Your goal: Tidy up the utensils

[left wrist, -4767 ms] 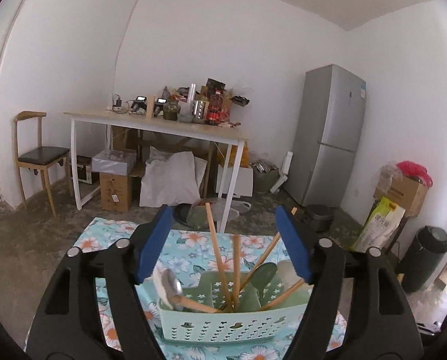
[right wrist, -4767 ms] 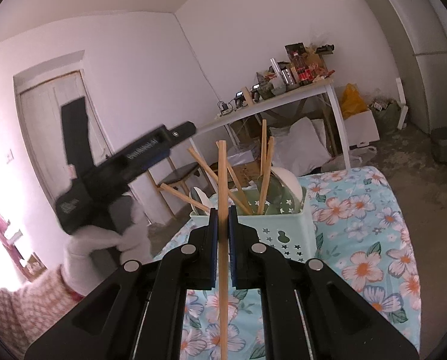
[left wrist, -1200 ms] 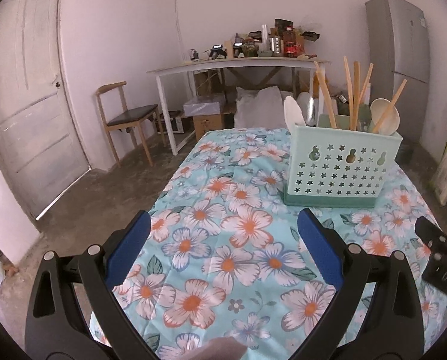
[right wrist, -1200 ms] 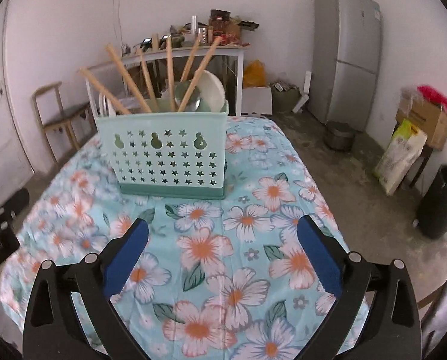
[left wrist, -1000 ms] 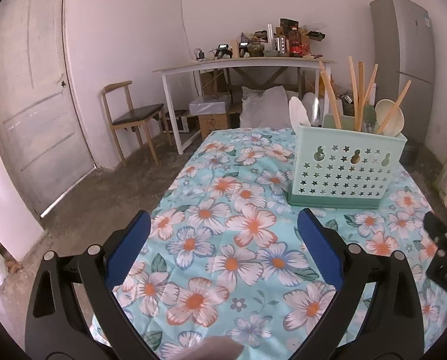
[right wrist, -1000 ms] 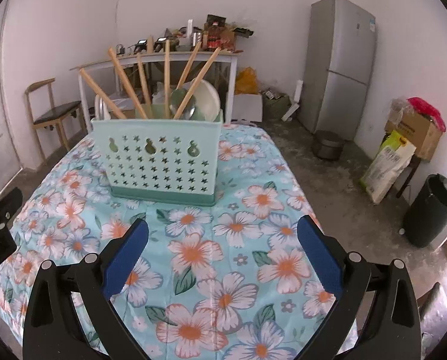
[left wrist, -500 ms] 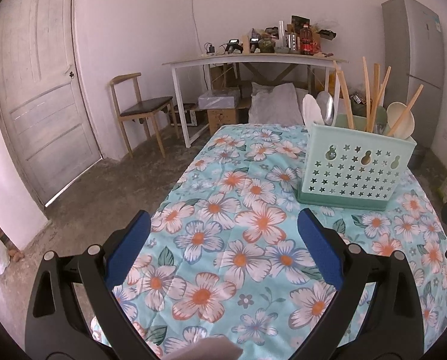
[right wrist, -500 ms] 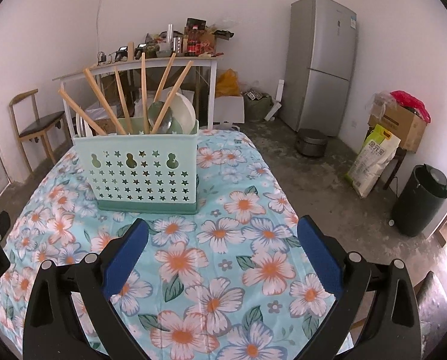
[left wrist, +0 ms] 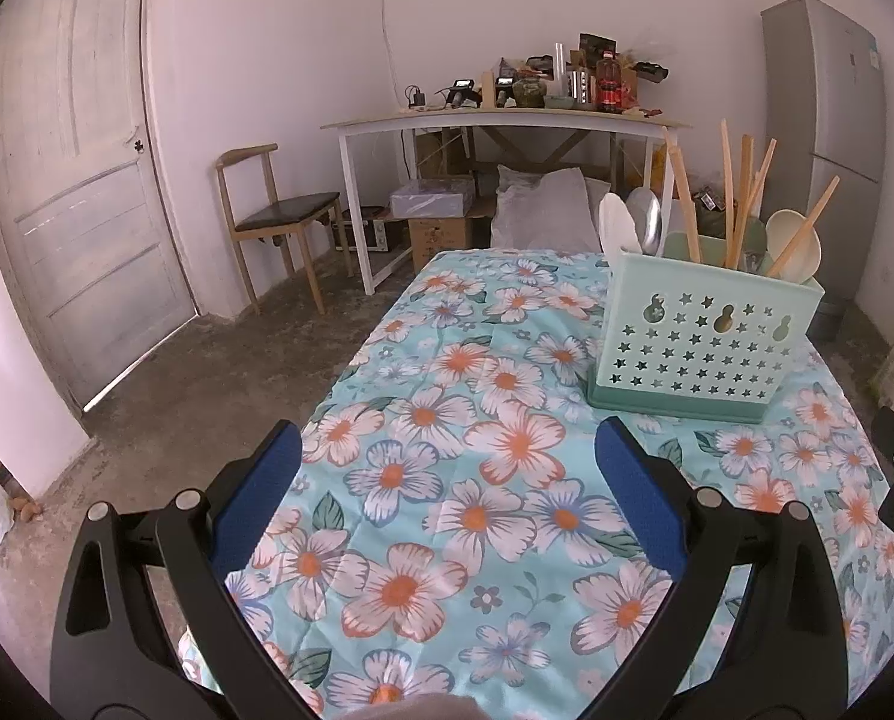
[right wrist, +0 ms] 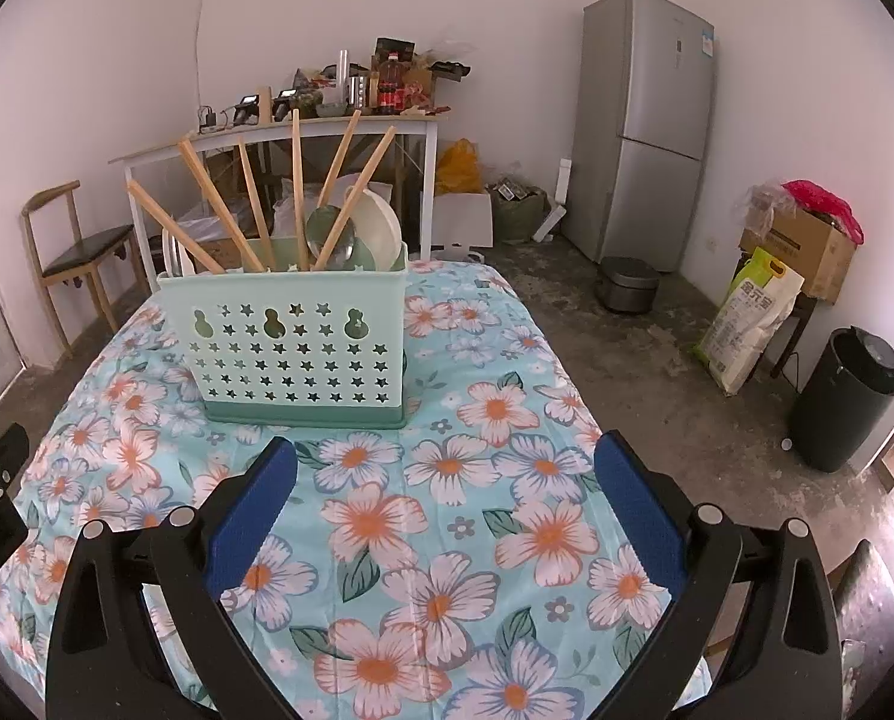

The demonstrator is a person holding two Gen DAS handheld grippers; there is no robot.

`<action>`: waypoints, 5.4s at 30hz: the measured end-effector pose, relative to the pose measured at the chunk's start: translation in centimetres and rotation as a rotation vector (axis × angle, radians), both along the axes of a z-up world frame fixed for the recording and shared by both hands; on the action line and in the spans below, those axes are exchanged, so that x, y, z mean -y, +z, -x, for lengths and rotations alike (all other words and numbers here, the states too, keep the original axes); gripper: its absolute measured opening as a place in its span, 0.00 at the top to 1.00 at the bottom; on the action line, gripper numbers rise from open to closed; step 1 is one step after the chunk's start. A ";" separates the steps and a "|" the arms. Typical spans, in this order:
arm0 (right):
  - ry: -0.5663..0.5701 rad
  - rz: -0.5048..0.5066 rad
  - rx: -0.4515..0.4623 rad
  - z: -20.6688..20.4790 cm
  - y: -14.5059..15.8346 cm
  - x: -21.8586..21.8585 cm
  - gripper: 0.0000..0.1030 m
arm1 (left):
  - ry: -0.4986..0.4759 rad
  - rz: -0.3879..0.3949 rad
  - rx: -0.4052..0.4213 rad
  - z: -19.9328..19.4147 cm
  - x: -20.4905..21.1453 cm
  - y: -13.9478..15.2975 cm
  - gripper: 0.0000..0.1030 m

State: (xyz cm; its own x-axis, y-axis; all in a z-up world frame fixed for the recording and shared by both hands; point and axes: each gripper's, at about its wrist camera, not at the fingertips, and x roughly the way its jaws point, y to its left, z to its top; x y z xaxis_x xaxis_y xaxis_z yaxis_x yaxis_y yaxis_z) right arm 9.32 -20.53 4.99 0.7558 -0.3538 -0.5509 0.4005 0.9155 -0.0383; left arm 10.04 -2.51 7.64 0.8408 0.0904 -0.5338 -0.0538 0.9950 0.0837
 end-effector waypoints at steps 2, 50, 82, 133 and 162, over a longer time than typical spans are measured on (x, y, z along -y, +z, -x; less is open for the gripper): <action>0.000 0.002 0.003 0.1 0.1 0.0 0.06 | -0.003 0.006 -0.002 -0.1 -0.1 0.0 0.08; 0.002 0.001 0.018 0.5 0.9 -0.4 0.06 | -0.015 0.021 -0.012 0.0 -0.2 -0.1 0.08; 0.002 -0.002 0.019 0.5 0.9 -0.4 0.06 | -0.007 0.023 -0.009 0.0 -0.7 0.2 0.08; 0.001 -0.005 0.021 0.6 1.0 -0.5 0.06 | -0.005 0.027 -0.009 0.0 -0.7 0.2 0.08; 0.000 -0.007 0.022 0.6 1.0 -0.4 0.06 | -0.003 0.031 -0.013 0.0 -0.7 0.2 0.08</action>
State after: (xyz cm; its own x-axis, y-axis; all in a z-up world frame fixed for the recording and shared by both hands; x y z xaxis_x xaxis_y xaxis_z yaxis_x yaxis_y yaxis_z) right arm 8.71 -20.11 6.00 0.7676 -0.3502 -0.5368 0.4012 0.9157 -0.0236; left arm 10.06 -1.79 7.89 0.8338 0.0714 -0.5475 -0.0504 0.9973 0.0533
